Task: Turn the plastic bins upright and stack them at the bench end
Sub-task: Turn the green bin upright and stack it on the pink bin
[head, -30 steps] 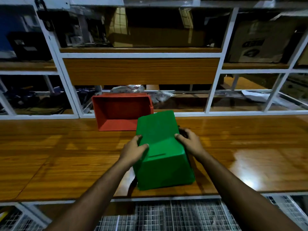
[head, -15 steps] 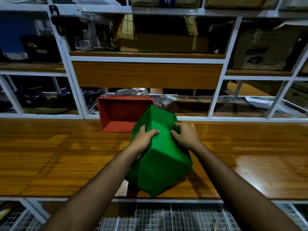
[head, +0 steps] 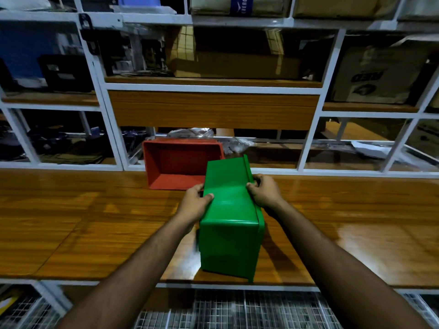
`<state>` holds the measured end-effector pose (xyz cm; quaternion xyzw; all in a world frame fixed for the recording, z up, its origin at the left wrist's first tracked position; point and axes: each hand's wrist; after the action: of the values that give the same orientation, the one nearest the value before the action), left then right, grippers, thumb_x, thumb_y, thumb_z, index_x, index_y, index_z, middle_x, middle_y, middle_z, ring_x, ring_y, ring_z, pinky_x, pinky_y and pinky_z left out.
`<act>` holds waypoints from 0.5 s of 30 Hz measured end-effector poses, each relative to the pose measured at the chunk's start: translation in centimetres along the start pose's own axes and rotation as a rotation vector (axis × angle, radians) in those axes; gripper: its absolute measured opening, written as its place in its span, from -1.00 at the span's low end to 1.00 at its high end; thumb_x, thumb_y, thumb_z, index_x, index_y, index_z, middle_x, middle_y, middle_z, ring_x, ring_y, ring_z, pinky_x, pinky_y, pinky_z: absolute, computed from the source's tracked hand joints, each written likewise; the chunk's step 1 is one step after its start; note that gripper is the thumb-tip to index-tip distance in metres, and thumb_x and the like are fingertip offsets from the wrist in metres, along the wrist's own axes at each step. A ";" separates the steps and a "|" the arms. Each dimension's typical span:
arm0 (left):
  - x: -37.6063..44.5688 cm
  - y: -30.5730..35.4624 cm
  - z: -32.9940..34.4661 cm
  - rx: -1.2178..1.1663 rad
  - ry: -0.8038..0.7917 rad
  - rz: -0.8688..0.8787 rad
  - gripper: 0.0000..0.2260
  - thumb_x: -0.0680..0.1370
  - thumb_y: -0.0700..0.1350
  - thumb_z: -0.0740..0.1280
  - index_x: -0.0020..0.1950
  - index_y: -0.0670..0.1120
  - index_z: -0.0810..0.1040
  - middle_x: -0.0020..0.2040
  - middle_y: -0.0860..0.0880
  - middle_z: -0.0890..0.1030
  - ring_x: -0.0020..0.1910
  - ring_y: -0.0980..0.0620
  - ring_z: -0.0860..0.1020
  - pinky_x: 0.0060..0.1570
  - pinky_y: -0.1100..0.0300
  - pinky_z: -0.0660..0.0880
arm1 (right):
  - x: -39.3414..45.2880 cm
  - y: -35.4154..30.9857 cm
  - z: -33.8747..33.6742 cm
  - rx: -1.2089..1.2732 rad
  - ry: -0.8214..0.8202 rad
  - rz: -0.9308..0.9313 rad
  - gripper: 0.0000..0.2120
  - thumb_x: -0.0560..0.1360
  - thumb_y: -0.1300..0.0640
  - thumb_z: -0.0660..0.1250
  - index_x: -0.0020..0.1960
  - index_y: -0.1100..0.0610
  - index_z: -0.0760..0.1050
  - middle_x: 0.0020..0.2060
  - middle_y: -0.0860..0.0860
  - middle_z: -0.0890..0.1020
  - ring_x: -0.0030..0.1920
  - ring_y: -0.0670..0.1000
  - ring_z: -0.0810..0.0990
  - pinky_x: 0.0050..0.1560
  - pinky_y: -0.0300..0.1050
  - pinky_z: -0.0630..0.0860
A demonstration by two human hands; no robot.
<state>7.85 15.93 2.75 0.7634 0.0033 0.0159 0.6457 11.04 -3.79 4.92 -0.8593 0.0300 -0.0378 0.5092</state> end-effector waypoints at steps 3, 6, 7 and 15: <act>0.2 0.0 -0.5 0.213 0.012 0.018 -0.69 0.54 -0.31 0.31 0.29 -0.16 0.52 0.23 -0.12 0.60 0.15 -0.01 0.56 0.19 0.15 0.47 | 0.2 -0.1 0.7 -0.052 0.013 -0.016 -0.74 0.55 0.22 0.31 0.23 0.19 0.54 -0.22 -0.02 0.61 -0.20 -0.01 0.59 -0.22 -0.16 0.50; 0.1 0.4 -0.9 0.549 0.019 0.070 -0.70 0.52 -0.23 0.34 0.24 -0.06 0.59 0.24 -0.05 0.61 0.25 -0.02 0.53 0.27 0.16 0.42 | -0.2 -0.4 1.2 -0.045 0.018 0.021 -0.68 0.54 0.22 0.33 0.28 0.16 0.52 -0.01 0.07 0.68 0.02 0.09 0.65 0.10 0.08 0.60; -0.1 0.8 -0.9 0.650 0.017 0.122 -0.70 0.51 -0.21 0.34 0.23 -0.03 0.60 0.24 -0.03 0.62 0.26 -0.03 0.51 0.27 0.19 0.39 | -0.4 -0.5 1.3 -0.039 0.031 0.029 -0.68 0.53 0.21 0.34 0.28 0.16 0.52 0.03 0.08 0.68 0.04 0.10 0.65 0.12 0.12 0.60; -0.1 2.8 -1.2 0.588 -0.036 0.190 -0.70 0.62 0.06 0.21 0.18 -0.08 0.59 0.19 -0.10 0.63 0.20 -0.08 0.55 0.14 0.13 0.43 | -0.7 -1.1 1.1 0.005 -0.054 -0.097 -0.80 0.58 0.03 0.26 0.03 0.11 0.60 -0.14 0.08 0.69 -0.35 0.00 0.57 -0.35 -0.08 0.50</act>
<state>7.72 16.69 5.72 0.9146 -0.0753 0.0611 0.3927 10.43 -2.25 5.29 -0.8591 -0.0256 -0.0395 0.5096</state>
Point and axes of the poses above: each hand's wrist, its own x-axis towards the middle knuckle, its own z-axis out of the palm, y = z × x
